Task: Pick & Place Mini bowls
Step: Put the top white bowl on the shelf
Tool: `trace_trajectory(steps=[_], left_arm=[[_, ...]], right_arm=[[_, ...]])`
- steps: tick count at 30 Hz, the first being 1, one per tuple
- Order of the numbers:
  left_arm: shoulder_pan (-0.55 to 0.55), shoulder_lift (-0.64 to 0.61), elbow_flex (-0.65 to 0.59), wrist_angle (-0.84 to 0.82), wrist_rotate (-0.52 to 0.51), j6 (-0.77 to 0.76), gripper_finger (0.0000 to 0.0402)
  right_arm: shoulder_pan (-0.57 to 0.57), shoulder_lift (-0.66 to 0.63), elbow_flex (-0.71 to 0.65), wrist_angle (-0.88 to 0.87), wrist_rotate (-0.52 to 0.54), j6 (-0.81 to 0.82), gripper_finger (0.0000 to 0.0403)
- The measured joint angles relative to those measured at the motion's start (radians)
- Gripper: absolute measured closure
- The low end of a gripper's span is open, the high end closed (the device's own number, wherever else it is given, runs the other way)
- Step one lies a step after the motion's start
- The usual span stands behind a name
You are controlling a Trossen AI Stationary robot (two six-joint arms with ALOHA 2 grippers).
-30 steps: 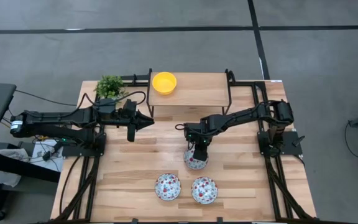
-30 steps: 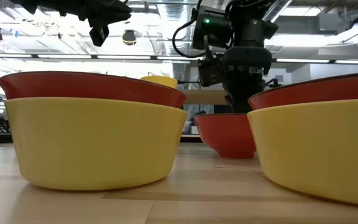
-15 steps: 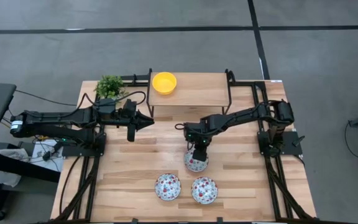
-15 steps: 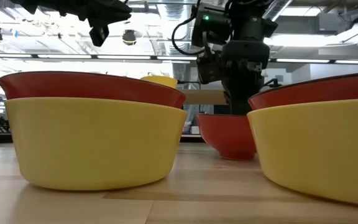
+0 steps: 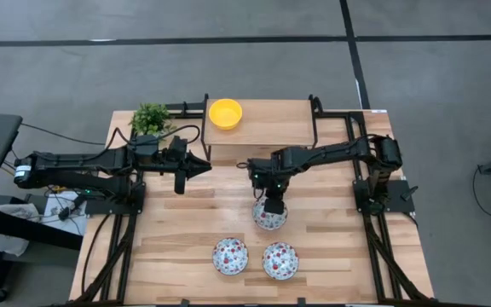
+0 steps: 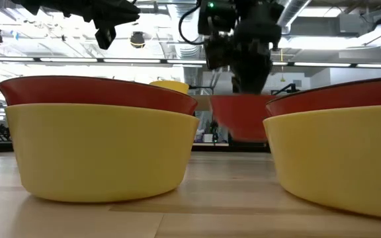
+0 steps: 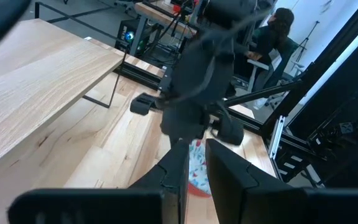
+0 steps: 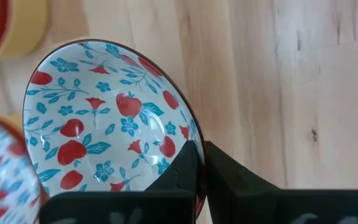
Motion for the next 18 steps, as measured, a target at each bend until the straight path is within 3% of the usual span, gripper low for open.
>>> trace_trajectory(steps=[10,18], left_arm=[[0.0,0.0,0.0,0.002,0.014,-0.004,0.0348],[0.0,0.0,0.0,0.003,0.006,-0.008,0.0348]], right_arm=[[-0.098,0.0,0.296,-0.317,-0.008,-0.2,0.0402],[-0.265,0.0,0.551,-0.489,0.005,-0.341,0.0402]])
